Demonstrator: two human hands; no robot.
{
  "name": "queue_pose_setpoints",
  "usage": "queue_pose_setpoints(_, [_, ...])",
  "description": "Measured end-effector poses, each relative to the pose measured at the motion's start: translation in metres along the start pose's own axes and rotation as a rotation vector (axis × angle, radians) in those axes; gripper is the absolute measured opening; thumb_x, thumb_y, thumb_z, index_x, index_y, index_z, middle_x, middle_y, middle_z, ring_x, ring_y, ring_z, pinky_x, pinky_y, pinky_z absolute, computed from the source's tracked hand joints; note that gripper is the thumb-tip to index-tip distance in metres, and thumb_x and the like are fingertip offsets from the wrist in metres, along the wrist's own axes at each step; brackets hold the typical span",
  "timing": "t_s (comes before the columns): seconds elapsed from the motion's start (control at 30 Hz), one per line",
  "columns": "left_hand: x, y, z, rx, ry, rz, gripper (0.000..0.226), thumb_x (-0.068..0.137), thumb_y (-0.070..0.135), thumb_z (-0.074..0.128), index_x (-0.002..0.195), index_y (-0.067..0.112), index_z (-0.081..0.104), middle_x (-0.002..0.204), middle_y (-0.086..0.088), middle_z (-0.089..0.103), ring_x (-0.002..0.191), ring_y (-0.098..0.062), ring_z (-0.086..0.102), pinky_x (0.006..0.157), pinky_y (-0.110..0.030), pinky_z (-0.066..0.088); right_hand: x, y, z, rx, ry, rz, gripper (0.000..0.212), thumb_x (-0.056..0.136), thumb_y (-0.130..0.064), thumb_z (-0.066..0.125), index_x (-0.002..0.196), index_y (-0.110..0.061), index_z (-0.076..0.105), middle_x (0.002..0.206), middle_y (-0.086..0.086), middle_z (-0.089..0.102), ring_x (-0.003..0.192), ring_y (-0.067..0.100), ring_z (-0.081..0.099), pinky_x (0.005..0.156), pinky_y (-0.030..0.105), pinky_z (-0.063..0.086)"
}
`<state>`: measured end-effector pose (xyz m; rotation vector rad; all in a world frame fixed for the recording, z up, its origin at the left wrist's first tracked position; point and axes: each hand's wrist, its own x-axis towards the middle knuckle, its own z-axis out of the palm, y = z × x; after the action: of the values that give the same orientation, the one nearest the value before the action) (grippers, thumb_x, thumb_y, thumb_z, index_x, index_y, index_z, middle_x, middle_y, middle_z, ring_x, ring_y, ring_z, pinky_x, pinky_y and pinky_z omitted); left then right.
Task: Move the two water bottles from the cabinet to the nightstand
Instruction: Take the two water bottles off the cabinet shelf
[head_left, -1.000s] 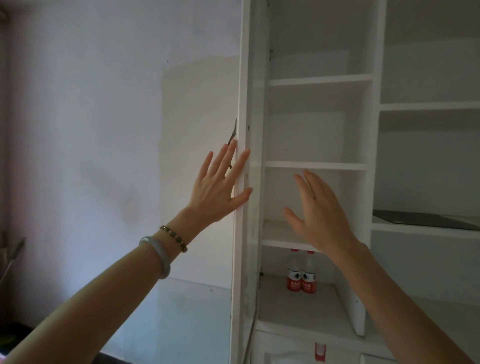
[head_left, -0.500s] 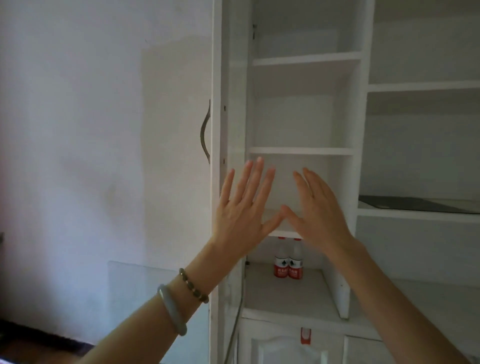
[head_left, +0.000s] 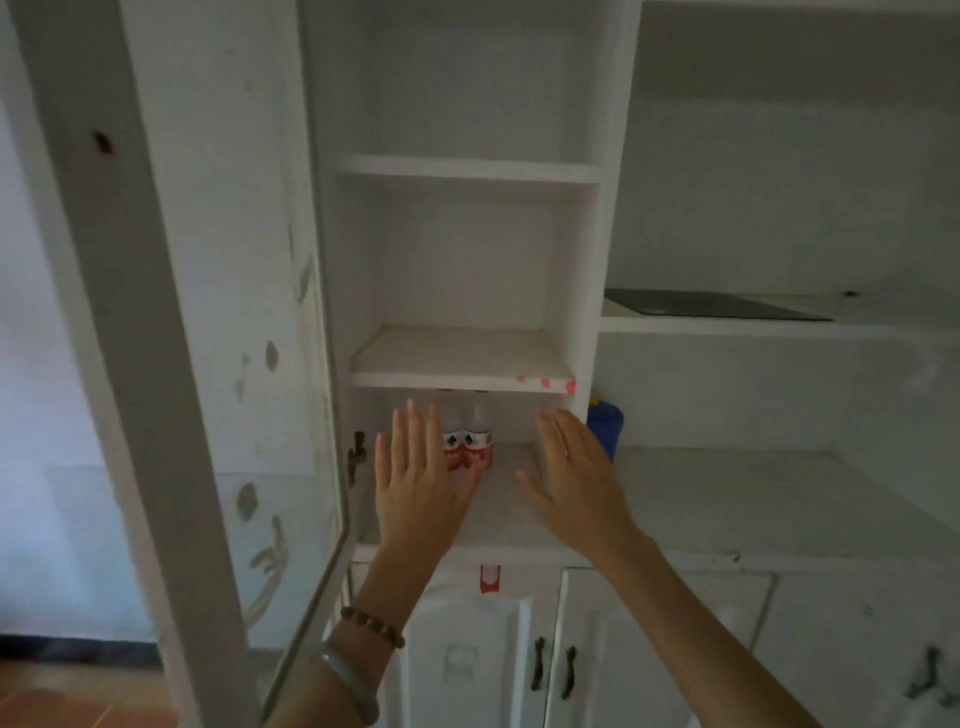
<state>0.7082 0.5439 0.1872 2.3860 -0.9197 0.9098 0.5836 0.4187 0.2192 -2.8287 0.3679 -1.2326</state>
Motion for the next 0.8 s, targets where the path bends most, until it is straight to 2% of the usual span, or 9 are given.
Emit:
queue_pose_setpoints(0.1, [-0.004,0.0,0.037,-0.003,-0.076,-0.017,0.086,0.086,0.066,0.026,0.143,0.002,0.027,0.149,-0.021,0.029,0.138,-0.035,0.025,0.11,-0.051,0.018,-0.009,0.022,0.032,0.017,-0.055,-0.018,0.062,0.082,-0.024,0.065,0.131,0.003,0.038,0.133,0.024,0.045,0.125,0.036,0.041,0.102,0.048,0.036])
queue_pose_setpoints(0.3, [0.0,-0.012,0.092,0.002,-0.216,0.046,0.086,0.085,0.065,0.029,0.145,0.003,0.026,0.151,-0.018,0.027,0.139,-0.032,0.023,0.111,-0.046,0.012,-0.004,0.051,0.085,0.097,-0.141,-0.03,0.068,0.082,-0.021,0.067,0.135,0.002,0.033,0.139,0.023,0.038,0.129,0.034,0.034,0.106,0.04,0.026])
queue_pose_setpoints(0.37, [0.004,-0.019,0.107,-0.002,-0.243,0.056,0.086,0.087,0.064,0.032,0.147,0.004,0.018,0.154,-0.016,0.019,0.142,-0.03,0.015,0.114,-0.041,0.007,0.002,0.06,0.104,0.124,-0.171,-0.012,0.069,0.081,-0.02,0.068,0.135,0.002,0.032,0.14,0.023,0.037,0.129,0.034,0.034,0.106,0.04,0.028])
queue_pose_setpoints(0.43, [0.013,-0.026,0.123,-0.023,-0.288,0.039,0.086,0.088,0.062,0.038,0.148,0.006,0.011,0.156,-0.013,0.012,0.144,-0.027,0.007,0.114,-0.038,0.001,0.01,0.068,0.123,0.144,-0.196,-0.002,0.07,0.079,-0.02,0.07,0.134,0.002,0.033,0.137,0.022,0.04,0.126,0.035,0.038,0.104,0.046,0.035])
queue_pose_setpoints(0.57, [0.033,-0.035,0.155,-0.106,-0.356,-0.073,0.086,0.089,0.055,0.047,0.148,0.006,0.008,0.156,-0.013,0.013,0.143,-0.027,0.01,0.114,-0.039,0.007,0.028,0.082,0.158,0.2,-0.211,0.061,0.064,0.076,-0.017,0.072,0.128,0.002,0.04,0.127,0.023,0.048,0.114,0.035,0.047,0.094,0.047,0.044])
queue_pose_setpoints(0.63, [0.042,-0.04,0.175,-0.169,-0.388,-0.134,0.087,0.089,0.051,0.05,0.148,0.007,0.005,0.157,-0.012,0.009,0.143,-0.026,0.008,0.114,-0.04,0.009,0.035,0.089,0.179,0.223,-0.221,0.091,0.066,0.077,-0.017,0.071,0.13,0.002,0.038,0.129,0.023,0.046,0.118,0.036,0.044,0.097,0.046,0.042])
queue_pose_setpoints(0.8, [0.066,-0.058,0.234,-0.265,-0.442,-0.221,0.089,0.088,0.048,0.053,0.148,0.005,0.003,0.157,-0.013,0.007,0.144,-0.025,0.007,0.115,-0.039,0.011,0.057,0.1,0.231,0.338,-0.252,0.17,0.07,0.081,-0.023,0.067,0.137,-0.004,0.029,0.139,0.016,0.039,0.127,0.028,0.036,0.103,0.034,0.031])
